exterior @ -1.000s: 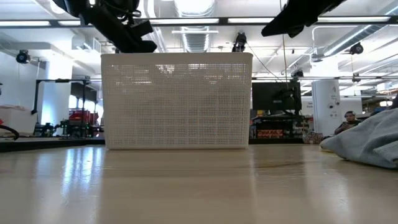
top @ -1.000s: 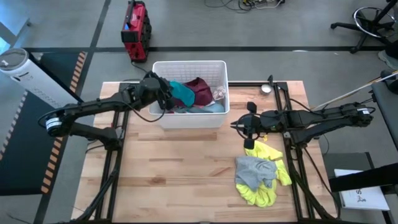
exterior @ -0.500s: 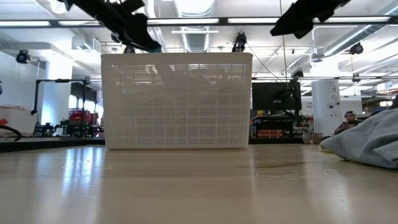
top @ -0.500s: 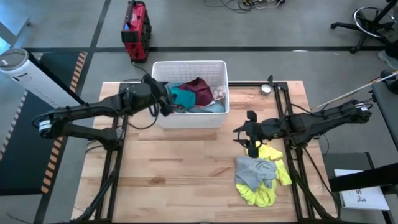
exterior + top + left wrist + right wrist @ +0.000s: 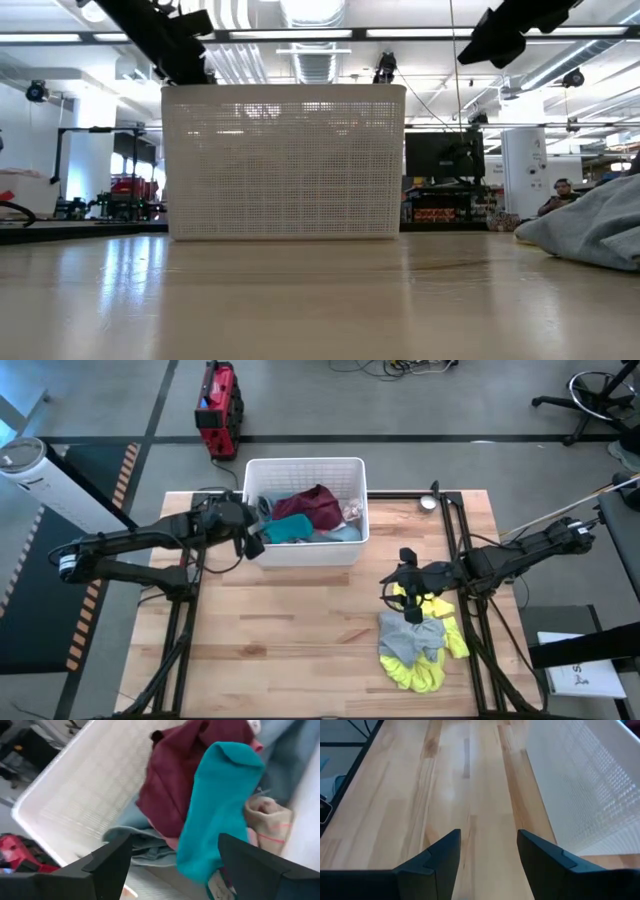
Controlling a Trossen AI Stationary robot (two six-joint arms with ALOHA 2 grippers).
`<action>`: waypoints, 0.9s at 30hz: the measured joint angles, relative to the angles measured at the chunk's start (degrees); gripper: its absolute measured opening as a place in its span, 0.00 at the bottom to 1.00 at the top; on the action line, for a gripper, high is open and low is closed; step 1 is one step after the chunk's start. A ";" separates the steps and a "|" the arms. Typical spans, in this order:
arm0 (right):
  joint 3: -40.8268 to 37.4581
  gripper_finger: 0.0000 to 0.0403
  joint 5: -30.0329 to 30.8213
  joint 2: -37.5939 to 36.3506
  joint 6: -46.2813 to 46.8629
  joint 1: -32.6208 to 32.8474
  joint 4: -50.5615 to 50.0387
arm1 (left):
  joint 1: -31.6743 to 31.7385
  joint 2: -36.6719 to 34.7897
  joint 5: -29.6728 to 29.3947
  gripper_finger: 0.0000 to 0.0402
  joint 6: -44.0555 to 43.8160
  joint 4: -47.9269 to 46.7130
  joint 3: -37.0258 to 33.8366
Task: Sort clothes
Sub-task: Put the blue sock into the white laundry bin, then put the gray shirt into the white laundry bin
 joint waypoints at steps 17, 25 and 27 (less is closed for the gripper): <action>0.00 0.45 -6.49 0.66 4.73 0.13 -3.79 | -4.77 -5.83 12.63 0.64 3.51 9.47 3.87; 0.00 0.45 -14.91 7.34 14.99 3.21 -9.50 | -15.02 -13.33 12.64 0.63 4.86 26.27 -5.78; 0.00 0.45 -16.86 10.10 16.42 4.19 -9.50 | -16.82 -14.27 12.39 0.63 4.82 28.06 -8.13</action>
